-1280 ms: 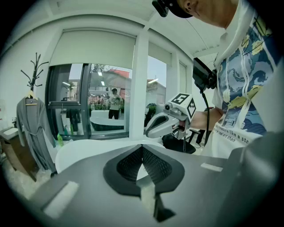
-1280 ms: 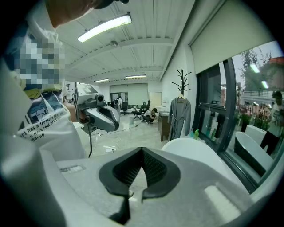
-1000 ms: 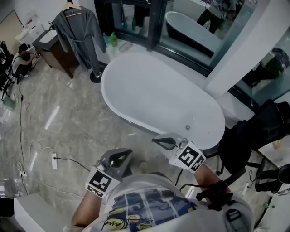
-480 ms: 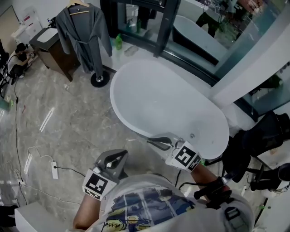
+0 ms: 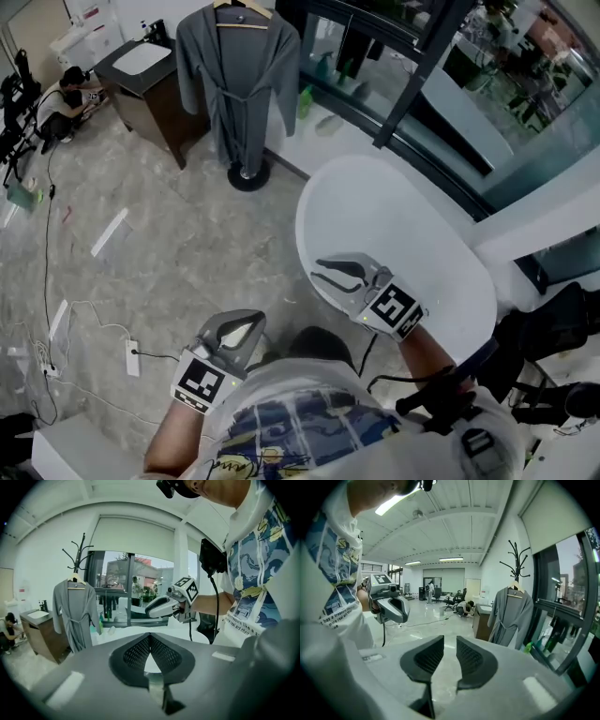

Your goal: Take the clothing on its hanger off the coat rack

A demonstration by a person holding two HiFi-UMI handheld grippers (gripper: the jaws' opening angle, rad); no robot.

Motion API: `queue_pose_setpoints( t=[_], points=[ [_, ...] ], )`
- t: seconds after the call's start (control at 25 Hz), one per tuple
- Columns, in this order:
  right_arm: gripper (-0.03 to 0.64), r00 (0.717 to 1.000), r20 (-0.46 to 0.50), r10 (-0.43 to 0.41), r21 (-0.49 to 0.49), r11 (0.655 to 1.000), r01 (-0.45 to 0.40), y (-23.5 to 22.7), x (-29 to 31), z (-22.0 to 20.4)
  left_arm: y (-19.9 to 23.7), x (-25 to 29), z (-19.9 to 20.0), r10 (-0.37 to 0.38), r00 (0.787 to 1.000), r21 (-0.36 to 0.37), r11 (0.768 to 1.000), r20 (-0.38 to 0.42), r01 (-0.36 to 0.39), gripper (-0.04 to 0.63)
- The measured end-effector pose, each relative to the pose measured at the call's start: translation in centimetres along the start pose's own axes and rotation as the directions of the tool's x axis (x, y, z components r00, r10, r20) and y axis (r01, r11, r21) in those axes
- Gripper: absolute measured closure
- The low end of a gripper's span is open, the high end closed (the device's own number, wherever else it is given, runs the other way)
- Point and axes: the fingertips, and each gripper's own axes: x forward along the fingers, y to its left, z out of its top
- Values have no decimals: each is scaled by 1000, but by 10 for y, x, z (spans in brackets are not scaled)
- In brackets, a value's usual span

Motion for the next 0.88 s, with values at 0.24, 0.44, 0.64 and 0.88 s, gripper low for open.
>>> queue_pose_setpoints(
  t=[0.24,0.44,0.64,0.88],
  points=[
    [511,999,-33,0,-70,998,-2,-79,67,25,83,-4,4,79,996,-54,996,38,-77,592],
    [484,997,-55,-60,-136,989,52,-188,116,49,153,4,19,143,989,-48,989,46,-141,592],
    [459,992,-75,-100,-192,978,84,-322,162,91,224,19,50,228,970,-56,973,80,-224,592],
    [429,983,-94,-158,-222,966,134,-467,211,136,288,49,74,266,962,-57,963,59,-263,592]
  ],
)
